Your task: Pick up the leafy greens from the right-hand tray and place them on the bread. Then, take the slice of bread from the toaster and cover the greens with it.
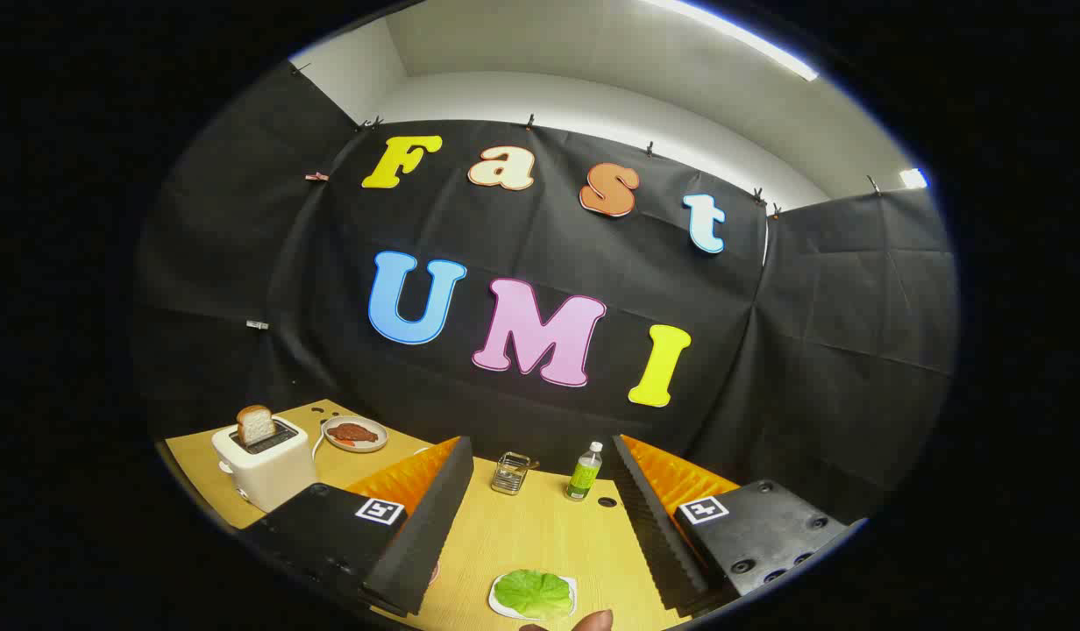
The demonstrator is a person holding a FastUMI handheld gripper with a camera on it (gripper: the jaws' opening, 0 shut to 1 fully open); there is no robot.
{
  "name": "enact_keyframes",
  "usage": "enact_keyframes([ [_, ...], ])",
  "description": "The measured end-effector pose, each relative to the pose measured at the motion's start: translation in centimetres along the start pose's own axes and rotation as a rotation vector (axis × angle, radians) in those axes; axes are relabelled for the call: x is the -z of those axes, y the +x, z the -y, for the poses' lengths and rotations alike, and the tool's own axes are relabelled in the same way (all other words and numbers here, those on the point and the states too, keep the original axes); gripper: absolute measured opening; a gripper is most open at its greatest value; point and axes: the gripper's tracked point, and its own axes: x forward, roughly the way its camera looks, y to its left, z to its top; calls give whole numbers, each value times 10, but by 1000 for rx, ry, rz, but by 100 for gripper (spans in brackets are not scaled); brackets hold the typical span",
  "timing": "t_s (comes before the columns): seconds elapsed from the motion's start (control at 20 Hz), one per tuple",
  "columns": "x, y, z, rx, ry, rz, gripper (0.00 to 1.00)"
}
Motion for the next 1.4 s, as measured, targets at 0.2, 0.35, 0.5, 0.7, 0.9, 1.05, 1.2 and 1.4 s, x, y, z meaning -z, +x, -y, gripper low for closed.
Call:
enact_keyframes([
  [0.2, 0, -1, 2, 6, -7, -1, 97],
  [0.35, 2, -2, 3, 8, -6, -10, 97],
  [0.5, 1, -4, 7, 15, -6, -7, 97],
  [0.7, 2, -5, 7, 12, -8, -11, 97],
  [0.9, 0, -4, 7, 14, -25, -3, 97],
  [1.05, 5, -2, 6, 4, -26, -15, 97],
  [1.2, 10, 2, 10, -2, -10, -29, 97],
  [1.4, 38, 16, 13, -72, 5, -96, 98],
])
